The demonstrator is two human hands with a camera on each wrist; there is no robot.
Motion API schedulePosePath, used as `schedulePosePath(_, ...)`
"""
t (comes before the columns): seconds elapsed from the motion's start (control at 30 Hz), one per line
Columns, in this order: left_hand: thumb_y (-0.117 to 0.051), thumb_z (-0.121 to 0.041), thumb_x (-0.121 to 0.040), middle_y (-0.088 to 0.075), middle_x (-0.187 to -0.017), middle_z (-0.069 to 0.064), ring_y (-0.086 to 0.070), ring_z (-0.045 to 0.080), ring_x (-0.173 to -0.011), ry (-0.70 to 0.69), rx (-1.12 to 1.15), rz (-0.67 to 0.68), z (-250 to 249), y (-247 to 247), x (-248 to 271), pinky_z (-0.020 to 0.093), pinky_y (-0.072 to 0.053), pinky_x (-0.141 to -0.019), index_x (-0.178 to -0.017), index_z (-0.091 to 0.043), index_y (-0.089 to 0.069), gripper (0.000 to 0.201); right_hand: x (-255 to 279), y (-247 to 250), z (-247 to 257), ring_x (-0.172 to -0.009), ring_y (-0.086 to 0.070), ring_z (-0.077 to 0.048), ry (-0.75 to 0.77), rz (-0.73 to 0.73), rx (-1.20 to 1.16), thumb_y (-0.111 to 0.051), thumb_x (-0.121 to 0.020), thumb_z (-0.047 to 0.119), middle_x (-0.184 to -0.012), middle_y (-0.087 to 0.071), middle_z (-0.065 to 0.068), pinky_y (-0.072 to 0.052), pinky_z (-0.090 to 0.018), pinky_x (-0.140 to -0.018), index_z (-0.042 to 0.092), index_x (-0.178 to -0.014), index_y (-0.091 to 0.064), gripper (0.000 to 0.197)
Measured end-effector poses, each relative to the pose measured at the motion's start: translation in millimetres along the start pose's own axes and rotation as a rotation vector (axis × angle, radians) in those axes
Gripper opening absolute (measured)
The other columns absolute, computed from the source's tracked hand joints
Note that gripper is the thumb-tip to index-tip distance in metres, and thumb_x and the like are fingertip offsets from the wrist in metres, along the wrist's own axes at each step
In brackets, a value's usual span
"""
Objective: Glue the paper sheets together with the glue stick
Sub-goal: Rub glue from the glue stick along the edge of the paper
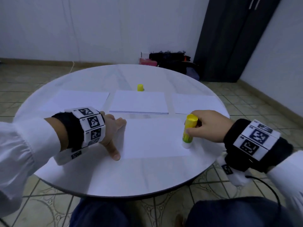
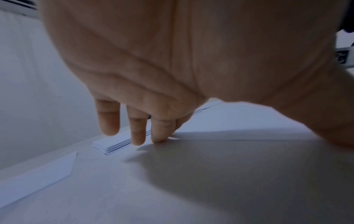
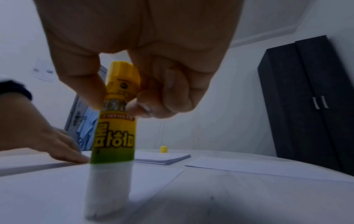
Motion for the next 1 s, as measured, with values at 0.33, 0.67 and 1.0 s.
schedulePosePath(0.33,-0.071,-0.075,-0.057,-0.003,-0.161,0.005,-0.011,0.023,-0.146,-0.104,-0.050,0.017,-13.4,1.7,-7.1,0.041,-0.014,-0.117,-0.143,-0.055,0.012,0.121,-73.2,11.7,-9.4,-0.075,-0.046,-0.020,-0.183,-0.113,0.049,-0.059,-0.087,0.034,-0.079,-0.047,-0.001,-0.029,-0.027,-0.052,0.016,-0.077,-0.044,0.025)
schedulePosePath(0.67,-0.069,-0.081,-0.050,-0.002,-0.161,0.006,-0.012,0.024,-0.147,-0.099,-0.067,0.032,-9.2,-3.0,-13.9,0.044,-0.014,-0.117,-0.141,-0.057,0.014,0.126,-12.6,0.7,-1.3,-0.074,-0.048,-0.015,-0.059,-0.028,0.007,-0.061,-0.085,0.029,-0.081,-0.053,0.000,-0.036,-0.025,-0.061,0.010,-0.087,-0.054,0.020)
schedulePosePath(1.0,-0.069,-0.080,-0.052,-0.003,-0.161,0.002,-0.010,0.021,-0.147,-0.100,-0.065,0.036,-9.7,-1.8,-13.3,0.045,-0.013,-0.117,-0.144,-0.052,0.016,0.128,17.9,9.9,-9.5,-0.071,-0.061,-0.015,-0.042,0.008,-0.223,-0.070,-0.076,0.025,-0.081,-0.068,-0.002,-0.048,-0.032,-0.066,0.012,-0.084,-0.064,0.016)
Point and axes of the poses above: each hand's wrist, its own x-axis away from the middle knuckle, its own y-axis out of the back of the hand, z = x × y, the point moved 8 cm from there along -x, towards the middle knuckle
